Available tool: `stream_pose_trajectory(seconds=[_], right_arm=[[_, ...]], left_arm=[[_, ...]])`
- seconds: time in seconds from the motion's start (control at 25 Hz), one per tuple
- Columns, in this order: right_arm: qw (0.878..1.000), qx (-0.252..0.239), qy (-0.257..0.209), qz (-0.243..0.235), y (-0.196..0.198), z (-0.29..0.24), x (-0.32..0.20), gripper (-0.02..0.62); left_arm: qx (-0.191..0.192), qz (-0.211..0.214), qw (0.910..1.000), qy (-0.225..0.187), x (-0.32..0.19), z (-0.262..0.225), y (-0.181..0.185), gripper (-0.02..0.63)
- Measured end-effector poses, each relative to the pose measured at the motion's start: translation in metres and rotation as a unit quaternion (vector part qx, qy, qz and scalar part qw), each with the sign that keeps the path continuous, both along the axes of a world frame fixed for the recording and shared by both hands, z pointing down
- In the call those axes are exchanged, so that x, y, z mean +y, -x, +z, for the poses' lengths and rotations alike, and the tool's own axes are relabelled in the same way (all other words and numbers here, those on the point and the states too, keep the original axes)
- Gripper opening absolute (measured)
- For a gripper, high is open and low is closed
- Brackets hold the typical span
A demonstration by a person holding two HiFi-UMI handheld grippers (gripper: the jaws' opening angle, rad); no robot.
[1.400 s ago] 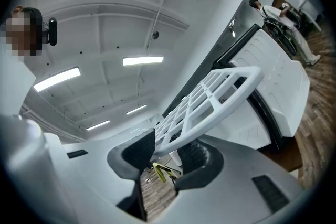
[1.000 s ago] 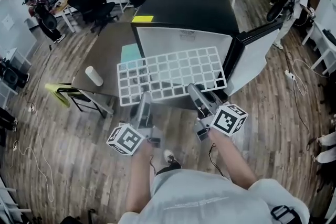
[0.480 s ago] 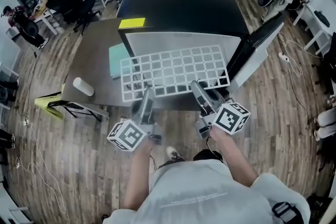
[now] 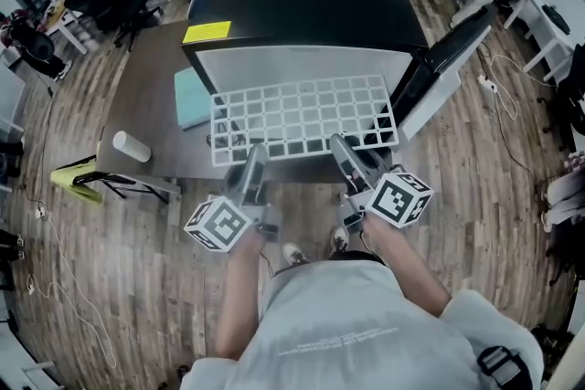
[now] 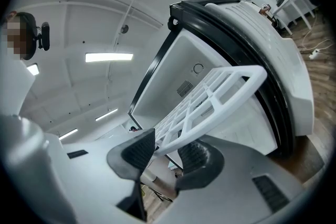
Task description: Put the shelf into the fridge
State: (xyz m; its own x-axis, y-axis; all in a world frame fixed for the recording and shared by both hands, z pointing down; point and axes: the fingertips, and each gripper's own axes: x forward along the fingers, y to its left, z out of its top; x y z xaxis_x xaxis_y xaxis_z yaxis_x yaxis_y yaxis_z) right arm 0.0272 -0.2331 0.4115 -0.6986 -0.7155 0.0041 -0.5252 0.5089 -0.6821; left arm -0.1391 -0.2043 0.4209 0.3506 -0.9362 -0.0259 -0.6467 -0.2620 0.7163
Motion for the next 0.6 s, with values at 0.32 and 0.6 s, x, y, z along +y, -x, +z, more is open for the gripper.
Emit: stream_pose_trajectory(seconds=[0.32,0.6], right_arm=[[1.000,0.000,0.013,0.004,-0.001,0.009,-0.005,0.130],[1.000,0.000,0.019,0.018,-0.003,0.008,-0.007,0.129]], left_arm=[[-0.005,0.006,0.9999,0.012,-0.007,0.007,-0.001,0.097],[-0.006,0.019,0.9997,0.012,-0.014,0.007,-0.003,0.098]])
